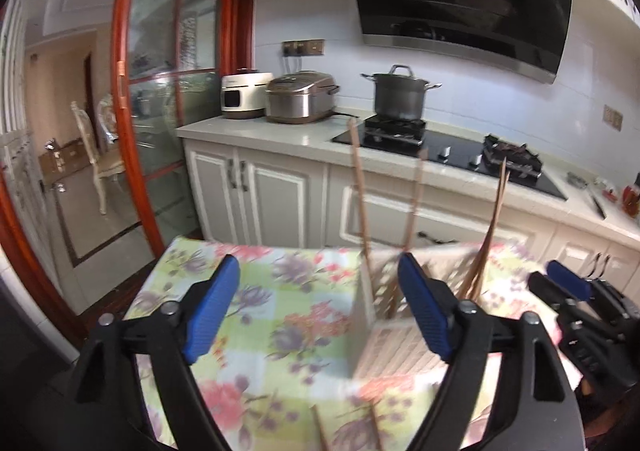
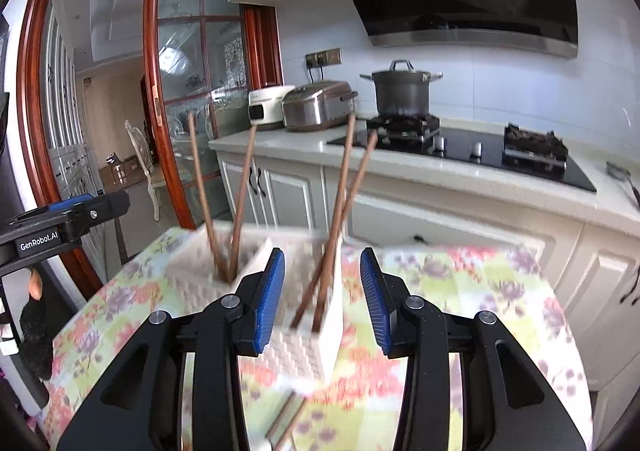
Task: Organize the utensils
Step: 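Open both tools to release the chopsticks inside the caddy, then withdraw both tools from the caddy back over the utensil row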
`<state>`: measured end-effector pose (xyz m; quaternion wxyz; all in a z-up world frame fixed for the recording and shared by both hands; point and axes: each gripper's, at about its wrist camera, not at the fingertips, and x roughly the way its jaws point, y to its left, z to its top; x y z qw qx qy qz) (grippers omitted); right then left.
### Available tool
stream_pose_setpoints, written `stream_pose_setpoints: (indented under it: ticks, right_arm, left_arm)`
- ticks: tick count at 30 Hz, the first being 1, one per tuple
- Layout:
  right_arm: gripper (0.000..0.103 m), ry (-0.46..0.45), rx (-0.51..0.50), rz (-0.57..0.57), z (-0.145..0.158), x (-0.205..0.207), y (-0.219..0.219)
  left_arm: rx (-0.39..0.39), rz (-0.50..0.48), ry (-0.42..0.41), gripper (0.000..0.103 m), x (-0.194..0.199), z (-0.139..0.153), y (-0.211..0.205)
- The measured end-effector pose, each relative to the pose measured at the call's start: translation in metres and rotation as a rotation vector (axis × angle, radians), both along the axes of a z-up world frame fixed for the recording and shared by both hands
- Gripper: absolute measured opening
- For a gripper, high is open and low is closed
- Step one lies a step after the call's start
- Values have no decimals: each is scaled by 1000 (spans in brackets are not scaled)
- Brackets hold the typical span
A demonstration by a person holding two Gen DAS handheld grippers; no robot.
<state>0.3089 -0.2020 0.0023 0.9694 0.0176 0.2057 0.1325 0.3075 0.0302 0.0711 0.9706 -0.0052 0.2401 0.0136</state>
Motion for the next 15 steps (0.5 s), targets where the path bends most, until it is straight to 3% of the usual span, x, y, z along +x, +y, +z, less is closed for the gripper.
stream_pose_setpoints:
  ticks: [12,15]
  right_arm:
    - [39,133,9,-12,-60,-42,0]
    - [40,160,15,-14,-70,-53,3]
  left_arm:
    - [43,85,76,89,-57,-70,22]
    - [18,108,102,89,-73,-86,28]
